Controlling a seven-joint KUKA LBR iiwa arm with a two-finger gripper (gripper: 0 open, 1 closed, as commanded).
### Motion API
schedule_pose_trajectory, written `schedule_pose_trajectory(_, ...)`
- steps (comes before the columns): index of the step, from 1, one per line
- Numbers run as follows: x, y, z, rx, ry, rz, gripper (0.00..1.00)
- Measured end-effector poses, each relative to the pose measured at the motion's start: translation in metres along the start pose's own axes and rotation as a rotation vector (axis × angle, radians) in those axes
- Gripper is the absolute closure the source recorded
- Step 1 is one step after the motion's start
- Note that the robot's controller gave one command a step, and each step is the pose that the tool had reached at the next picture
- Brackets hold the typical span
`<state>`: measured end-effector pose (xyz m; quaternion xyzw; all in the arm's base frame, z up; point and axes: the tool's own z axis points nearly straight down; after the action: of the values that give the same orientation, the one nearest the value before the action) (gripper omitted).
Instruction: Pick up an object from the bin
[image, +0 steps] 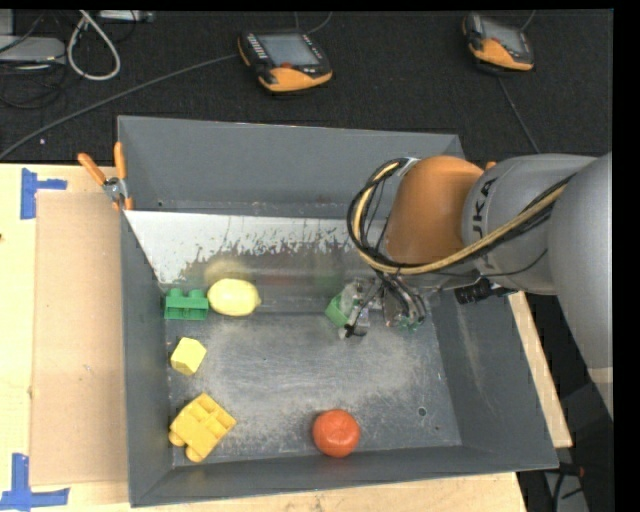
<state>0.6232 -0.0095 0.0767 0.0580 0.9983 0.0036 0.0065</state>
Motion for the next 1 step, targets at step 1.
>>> schedule_pose_trajectory(1,-0.0021,0.0006,-0.0087,-0.001,-0.005,0.000,1.00)
